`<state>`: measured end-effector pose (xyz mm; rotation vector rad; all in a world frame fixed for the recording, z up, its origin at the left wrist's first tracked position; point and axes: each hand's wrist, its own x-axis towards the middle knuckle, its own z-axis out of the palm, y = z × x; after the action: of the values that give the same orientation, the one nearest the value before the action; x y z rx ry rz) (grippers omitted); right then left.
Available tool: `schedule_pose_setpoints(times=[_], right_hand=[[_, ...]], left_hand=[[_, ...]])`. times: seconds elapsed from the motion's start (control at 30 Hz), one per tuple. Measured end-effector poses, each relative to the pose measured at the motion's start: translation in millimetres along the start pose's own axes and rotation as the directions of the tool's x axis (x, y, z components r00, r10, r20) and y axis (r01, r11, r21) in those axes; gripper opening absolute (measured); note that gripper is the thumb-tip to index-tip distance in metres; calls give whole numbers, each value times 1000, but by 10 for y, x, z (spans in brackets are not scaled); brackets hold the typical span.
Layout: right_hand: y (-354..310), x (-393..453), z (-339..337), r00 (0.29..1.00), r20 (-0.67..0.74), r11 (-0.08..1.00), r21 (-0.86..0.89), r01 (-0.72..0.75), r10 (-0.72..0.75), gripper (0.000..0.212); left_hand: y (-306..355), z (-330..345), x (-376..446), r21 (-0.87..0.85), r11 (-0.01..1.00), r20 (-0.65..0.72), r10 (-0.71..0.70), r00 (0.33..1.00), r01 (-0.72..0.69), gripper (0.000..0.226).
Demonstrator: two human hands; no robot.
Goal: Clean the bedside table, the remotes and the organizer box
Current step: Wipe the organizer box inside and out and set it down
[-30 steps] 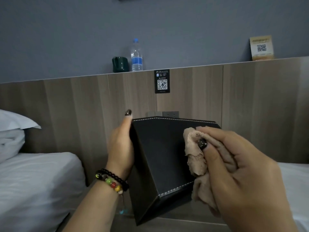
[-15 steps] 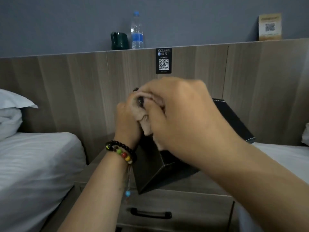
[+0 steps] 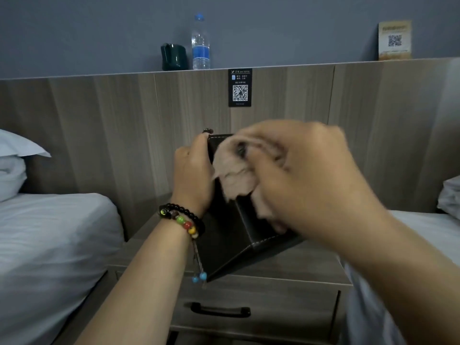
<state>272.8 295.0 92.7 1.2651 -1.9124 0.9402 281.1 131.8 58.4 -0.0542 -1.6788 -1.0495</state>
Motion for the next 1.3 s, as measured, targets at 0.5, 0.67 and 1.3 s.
schedule_pose_setpoints(times=[0.5,0.67,1.3], right_hand=[[207,-329,-129,971,-215,992,95,-89,107,23],[94,-290,-95,973,-164,986,-18,-166,161,22],[870,-588,-415,874,-265,912,79,-402,408,19]], left_hand=[[70,110,10,-210,950,-75,-250,965,230,38],[64,189,12,-153,973,-83,-186,979,172,44],[135,120,-121,-330,924,31,-195,980,194,49]])
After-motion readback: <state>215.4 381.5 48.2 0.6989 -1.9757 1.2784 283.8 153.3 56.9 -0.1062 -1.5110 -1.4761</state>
